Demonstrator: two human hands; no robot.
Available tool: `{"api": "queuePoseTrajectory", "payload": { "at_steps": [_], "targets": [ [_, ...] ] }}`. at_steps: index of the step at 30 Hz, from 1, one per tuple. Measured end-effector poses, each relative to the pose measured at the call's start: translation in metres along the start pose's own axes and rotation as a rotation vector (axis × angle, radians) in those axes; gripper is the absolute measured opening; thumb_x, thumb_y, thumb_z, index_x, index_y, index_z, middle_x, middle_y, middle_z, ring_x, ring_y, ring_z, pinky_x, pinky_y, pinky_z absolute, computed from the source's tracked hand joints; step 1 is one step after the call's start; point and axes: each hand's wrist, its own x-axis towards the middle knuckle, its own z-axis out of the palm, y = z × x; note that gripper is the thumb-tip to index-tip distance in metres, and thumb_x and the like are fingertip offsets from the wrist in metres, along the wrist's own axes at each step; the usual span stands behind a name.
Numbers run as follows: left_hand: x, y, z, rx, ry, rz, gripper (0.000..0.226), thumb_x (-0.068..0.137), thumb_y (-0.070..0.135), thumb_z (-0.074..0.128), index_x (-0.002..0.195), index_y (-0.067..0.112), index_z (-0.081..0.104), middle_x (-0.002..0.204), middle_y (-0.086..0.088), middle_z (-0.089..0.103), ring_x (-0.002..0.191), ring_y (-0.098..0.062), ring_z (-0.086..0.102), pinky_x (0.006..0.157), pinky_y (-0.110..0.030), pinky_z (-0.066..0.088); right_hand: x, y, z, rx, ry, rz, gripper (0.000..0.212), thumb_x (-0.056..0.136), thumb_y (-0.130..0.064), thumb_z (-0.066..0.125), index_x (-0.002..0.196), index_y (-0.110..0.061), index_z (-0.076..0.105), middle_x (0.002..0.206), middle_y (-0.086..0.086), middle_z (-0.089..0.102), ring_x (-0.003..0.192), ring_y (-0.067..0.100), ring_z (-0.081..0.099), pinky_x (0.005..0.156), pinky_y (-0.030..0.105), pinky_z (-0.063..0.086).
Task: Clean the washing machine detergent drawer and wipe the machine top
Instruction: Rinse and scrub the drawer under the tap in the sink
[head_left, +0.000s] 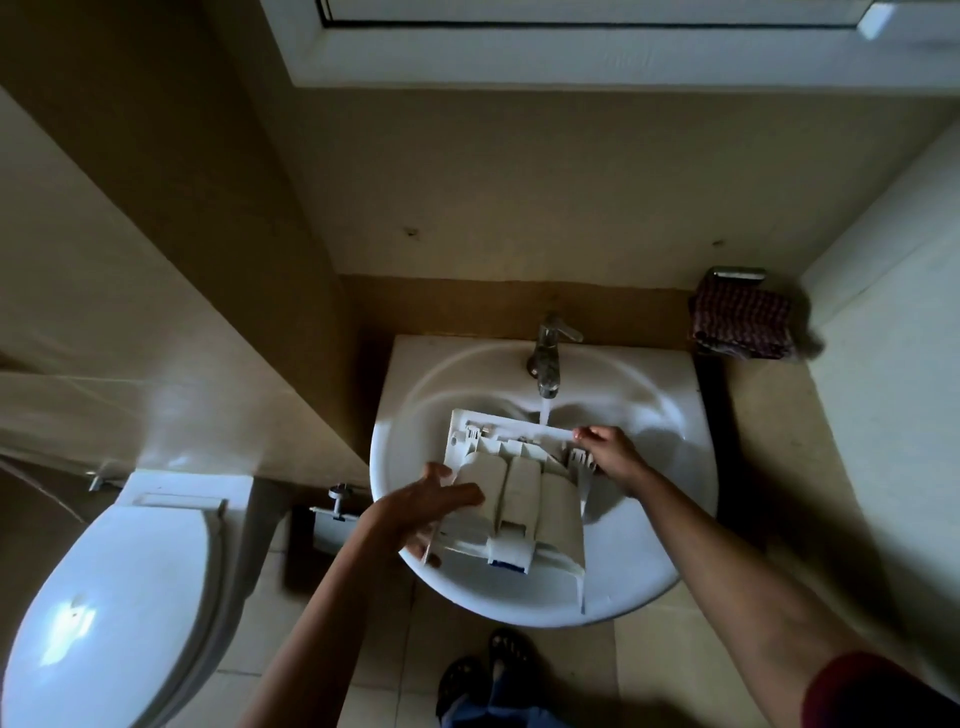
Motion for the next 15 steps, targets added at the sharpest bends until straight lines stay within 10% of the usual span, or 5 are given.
{"api": "queuePoseTrajectory", "payload": {
  "at_steps": [7,10,15],
  "targets": [
    [-0.002,0.01,-0.021,0.009,-0.045,-0.037,0.073,0.081,0.066,0.054,0.135,0.026,0.025,0.128,-0.017,0.049,0.101,-0.037,0.062,0.079,-0.052,0.057,0.004,-0.02,-0.001,0.111,-0.027,-0.046,0.028,0.098,-0.029,0.052,0.11,-0.007,0.063,0.093,0.008,0.058,0.083,0.018,0.049,0.06,0.024,0.036],
    [0.006,0.01,-0.029,0.003,-0.074,-0.077,0.059,0.08,0.073,0.047,0.117,0.028,0.04,0.106,-0.015,0.064,0.091,-0.03,0.066,0.075,-0.038,0.056,0.006,-0.03,0.0,0.12,-0.107,-0.072,0.028,0.1,-0.026,0.047,0.114,-0.007,0.061,0.101,0.012,0.056,0.09,0.02,0.045,0.062,0.025,0.034],
    [0.045,-0.001,-0.039,0.114,0.546,0.143,0.052,0.092,0.051,0.053,0.062,0.009,0.058,0.056,-0.007,0.059,0.054,-0.021,0.056,0.061,-0.029,0.049,0.009,-0.046,0.005,0.198,-0.203,-0.048,0.017,0.101,-0.025,0.045,0.1,-0.017,0.059,0.105,0.006,0.06,0.096,0.021,0.048,0.077,0.034,0.037]
  ]
}}
